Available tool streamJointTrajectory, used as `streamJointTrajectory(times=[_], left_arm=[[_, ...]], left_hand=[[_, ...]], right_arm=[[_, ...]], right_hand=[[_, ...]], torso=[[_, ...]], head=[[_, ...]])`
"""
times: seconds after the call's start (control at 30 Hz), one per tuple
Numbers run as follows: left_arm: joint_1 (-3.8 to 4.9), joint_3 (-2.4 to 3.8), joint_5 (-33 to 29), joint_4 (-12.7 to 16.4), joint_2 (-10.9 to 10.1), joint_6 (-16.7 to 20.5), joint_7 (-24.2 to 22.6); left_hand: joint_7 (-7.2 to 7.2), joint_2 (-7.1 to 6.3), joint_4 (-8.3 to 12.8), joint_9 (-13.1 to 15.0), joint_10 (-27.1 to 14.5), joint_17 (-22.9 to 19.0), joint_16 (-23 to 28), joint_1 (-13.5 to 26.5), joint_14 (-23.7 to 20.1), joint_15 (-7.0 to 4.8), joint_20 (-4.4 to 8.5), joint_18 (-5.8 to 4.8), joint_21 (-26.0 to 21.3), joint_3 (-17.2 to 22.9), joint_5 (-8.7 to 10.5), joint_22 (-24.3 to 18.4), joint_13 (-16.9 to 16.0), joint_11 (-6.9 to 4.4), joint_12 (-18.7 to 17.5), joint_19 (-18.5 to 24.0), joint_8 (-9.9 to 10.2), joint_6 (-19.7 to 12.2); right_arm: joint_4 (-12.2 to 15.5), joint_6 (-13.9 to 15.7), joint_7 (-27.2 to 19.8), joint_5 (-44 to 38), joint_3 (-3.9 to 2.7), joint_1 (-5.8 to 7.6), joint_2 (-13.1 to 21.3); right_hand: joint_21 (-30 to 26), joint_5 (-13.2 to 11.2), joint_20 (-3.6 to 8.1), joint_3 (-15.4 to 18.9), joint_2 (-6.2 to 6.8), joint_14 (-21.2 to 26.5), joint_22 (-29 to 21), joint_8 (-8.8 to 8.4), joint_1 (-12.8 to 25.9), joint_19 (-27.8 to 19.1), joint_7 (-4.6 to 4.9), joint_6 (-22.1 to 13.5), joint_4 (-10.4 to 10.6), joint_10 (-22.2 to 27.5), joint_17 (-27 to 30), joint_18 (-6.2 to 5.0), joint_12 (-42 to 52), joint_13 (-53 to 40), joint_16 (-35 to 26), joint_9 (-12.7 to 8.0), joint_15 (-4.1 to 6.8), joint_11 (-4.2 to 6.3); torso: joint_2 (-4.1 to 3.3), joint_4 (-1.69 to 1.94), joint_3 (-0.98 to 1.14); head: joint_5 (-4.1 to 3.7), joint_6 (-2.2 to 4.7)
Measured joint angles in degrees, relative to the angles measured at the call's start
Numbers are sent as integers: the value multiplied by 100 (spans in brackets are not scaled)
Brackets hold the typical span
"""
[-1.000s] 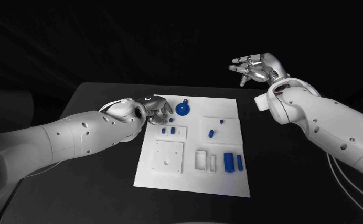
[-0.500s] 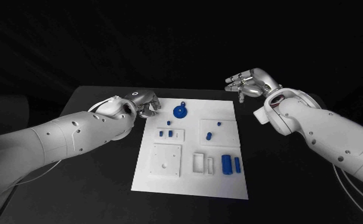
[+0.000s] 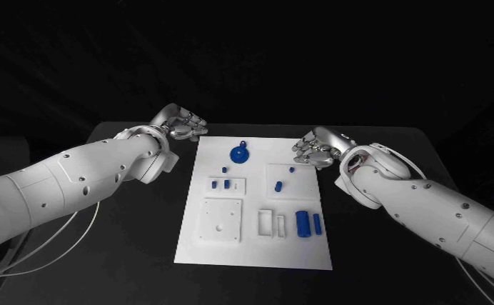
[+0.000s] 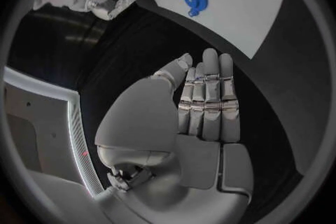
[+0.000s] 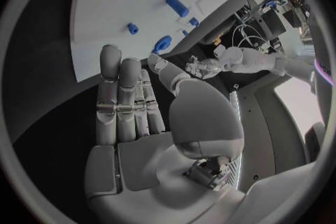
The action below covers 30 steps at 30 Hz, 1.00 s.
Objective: Assemble the parts on the task board
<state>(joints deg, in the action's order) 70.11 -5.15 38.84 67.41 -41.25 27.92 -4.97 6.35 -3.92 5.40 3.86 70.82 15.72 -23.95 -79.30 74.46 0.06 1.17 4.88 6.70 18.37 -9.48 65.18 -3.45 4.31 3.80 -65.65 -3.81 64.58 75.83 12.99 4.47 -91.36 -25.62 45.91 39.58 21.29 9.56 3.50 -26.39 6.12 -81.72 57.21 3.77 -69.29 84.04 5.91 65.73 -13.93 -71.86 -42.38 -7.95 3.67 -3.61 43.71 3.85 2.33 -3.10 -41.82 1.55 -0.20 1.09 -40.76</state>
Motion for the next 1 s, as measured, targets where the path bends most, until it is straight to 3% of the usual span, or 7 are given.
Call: streamJointTrajectory(times=[0.13,0.3,0.37,0.6,0.77,0.8,1.0], left_arm=[[23,2,-722,149,-69,-98,-234],[39,4,-1299,292,-160,-274,-493],[39,4,-1443,344,-189,-328,-563],[43,4,-1811,510,-260,-491,-762],[43,4,-1952,606,-278,-558,-851],[43,4,-1971,618,-281,-566,-863],[43,3,-2058,655,-305,-599,-914]], left_hand=[[21,-25,4,0,-383,-451,1172,25,-246,246,-227,0,-318,44,0,-472,8,165,-21,427,0,-21],[100,0,4,0,-531,-825,1976,46,-532,531,-519,0,-318,44,0,-1237,8,257,-21,908,0,-100],[102,19,29,0,-563,-1113,2036,65,-637,608,-625,-1,-318,-64,0,-2022,8,266,-21,904,0,-102],[92,99,157,0,-584,-1197,2041,52,-662,620,-660,0,-318,-254,-22,-3441,8,287,-21,655,0,-135],[101,99,172,1,-649,-1197,2041,53,-702,621,-644,0,-316,-318,-22,-3753,8,303,-21,637,-1,-144],[101,124,186,0,-669,-1197,2041,77,-724,642,-659,0,-293,-375,-22,-4002,8,324,-21,569,-1,-144],[101,132,198,1,-710,-1197,2041,86,-732,650,-669,0,-273,-403,-22,-4290,8,324,-21,542,-1,-144]], right_arm=[[11,-55,178,-433,132,-67,-53],[-39,-67,386,-887,324,-108,-171],[-67,-46,452,-1021,377,-110,-207],[-181,90,702,-1423,557,-116,-345],[-250,159,854,-1613,667,-116,-399],[-267,170,882,-1644,688,-116,-407],[-344,261,1027,-1801,742,-112,-458]], right_hand=[[0,-198,-1,-115,146,-21,9,0,-22,0,21,-65,90,145,20,0,0,5,0,0,-20,-61],[0,-403,-27,-299,341,-49,9,0,-78,-18,42,-85,210,206,50,0,0,5,0,0,-46,-81],[0,-541,-45,-392,416,-50,9,0,-115,0,42,-86,256,214,66,0,0,4,21,0,-48,-89],[0,-602,-45,-563,558,-50,9,0,-151,0,42,-85,427,214,106,2,0,4,33,1,-48,-89],[0,-602,-45,-640,632,-50,2,0,-181,0,42,-85,483,214,127,3,0,4,56,1,-49,-89],[0,-615,-45,-688,632,-50,2,0,-181,0,42,-86,485,214,127,4,0,4,56,1,-48,-89],[23,-628,-45,-898,655,-50,2,0,-159,0,42,-86,523,214,134,6,0,4,56,3,-48,-89]], torso=[[68,10,-20],[158,18,-40],[198,19,-50],[281,15,-77],[308,2,-94],[310,1,-94],[310,-1,-94]], head=[[-40,-32],[-68,-77],[-73,-98],[-64,-128],[-67,-149],[-69,-151],[-83,-156]])
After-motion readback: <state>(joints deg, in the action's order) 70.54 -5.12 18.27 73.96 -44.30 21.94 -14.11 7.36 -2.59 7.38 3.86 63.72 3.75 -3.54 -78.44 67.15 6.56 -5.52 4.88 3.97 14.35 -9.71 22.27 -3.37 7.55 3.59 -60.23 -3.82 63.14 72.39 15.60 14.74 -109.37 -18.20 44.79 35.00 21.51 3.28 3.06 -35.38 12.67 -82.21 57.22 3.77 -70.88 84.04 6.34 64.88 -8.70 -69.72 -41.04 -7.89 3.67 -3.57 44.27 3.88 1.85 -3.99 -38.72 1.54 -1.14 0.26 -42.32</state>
